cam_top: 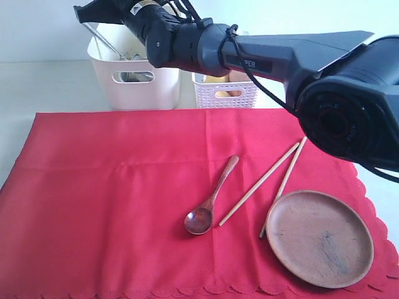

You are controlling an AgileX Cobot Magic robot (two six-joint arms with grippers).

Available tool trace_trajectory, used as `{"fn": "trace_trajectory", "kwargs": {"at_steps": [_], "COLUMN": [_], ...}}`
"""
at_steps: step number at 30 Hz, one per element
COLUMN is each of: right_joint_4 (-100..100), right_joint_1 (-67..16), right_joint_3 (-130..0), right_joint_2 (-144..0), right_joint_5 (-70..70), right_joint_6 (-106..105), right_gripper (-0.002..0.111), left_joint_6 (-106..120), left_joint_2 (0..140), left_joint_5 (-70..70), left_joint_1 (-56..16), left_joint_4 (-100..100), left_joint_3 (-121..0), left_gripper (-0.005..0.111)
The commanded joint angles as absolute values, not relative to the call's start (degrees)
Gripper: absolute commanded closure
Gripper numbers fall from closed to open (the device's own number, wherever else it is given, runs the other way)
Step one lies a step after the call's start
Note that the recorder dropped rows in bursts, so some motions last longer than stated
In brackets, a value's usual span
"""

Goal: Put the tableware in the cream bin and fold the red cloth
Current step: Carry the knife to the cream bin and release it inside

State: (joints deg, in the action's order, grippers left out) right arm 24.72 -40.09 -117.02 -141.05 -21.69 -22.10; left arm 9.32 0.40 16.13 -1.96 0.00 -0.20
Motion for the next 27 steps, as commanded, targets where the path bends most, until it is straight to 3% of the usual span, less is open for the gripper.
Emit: {"fn": "trace_trajectory", "kwargs": {"at_steps": [1, 5, 12, 21, 27], "right_joint_4": [26.0, 25.7, 24.9, 24.7, 24.9], "right_joint_1": [-40.2, -40.0, -39.8, -39.8, -39.8], "right_joint_3": [-117.5, -117.5, -115.9, -94.8, -77.5], "right_joint_2": [-139.7, -137.1, -130.4, -116.6, -105.5], "right_joint_5": [-12.8, 1.6, 14.3, 10.4, 4.7], "right_joint_6": [-22.3, -23.2, -22.9, -24.4, -24.3], "right_gripper": [0.043, 0.048, 0.078, 0.108, 0.108], "left_joint_6": [9.0, 9.0, 9.0, 9.0, 9.0], "left_joint_2": [0.0, 0.0, 0.0, 0.0, 0.0], "left_joint_5": [15.7, 15.7, 15.7, 15.7, 15.7], "left_joint_1": [-1.9, -1.9, -1.9, -1.9, -1.9], "left_joint_4": [0.0, 0.0, 0.0, 0.0, 0.0], "left_joint_3": [0.0, 0.0, 0.0, 0.0, 0.0], "left_gripper": [0.107, 0.107, 0.107, 0.107, 0.107]}}
